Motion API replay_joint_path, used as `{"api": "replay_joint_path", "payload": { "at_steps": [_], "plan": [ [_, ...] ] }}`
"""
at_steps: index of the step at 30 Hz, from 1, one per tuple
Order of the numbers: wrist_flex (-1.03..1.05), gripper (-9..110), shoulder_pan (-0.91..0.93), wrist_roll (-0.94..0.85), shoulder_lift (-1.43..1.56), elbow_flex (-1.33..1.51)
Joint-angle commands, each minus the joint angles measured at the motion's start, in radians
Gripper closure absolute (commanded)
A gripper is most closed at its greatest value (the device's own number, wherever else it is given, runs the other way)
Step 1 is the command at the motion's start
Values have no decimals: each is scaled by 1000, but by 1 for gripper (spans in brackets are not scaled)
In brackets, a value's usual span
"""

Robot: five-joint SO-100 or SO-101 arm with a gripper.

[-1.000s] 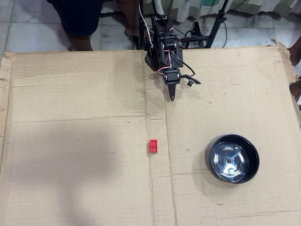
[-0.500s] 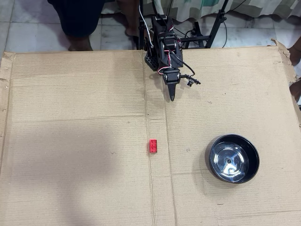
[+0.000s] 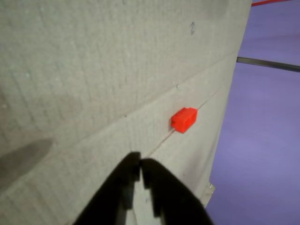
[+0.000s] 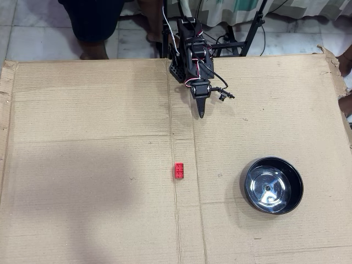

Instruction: Grasp a lego block and put it in the bin.

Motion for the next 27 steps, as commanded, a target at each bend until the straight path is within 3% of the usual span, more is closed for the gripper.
{"api": "replay_joint_path", "payload": {
  "at_steps": [1, 7, 14, 27],
  "plan": [
    [-2, 101, 9, 12, 17, 11],
    [-11, 100, 48, 92, 17, -34],
    [6, 99, 46, 387, 17, -97],
    [11, 87, 38, 1172, -189, -276]
  ]
}}
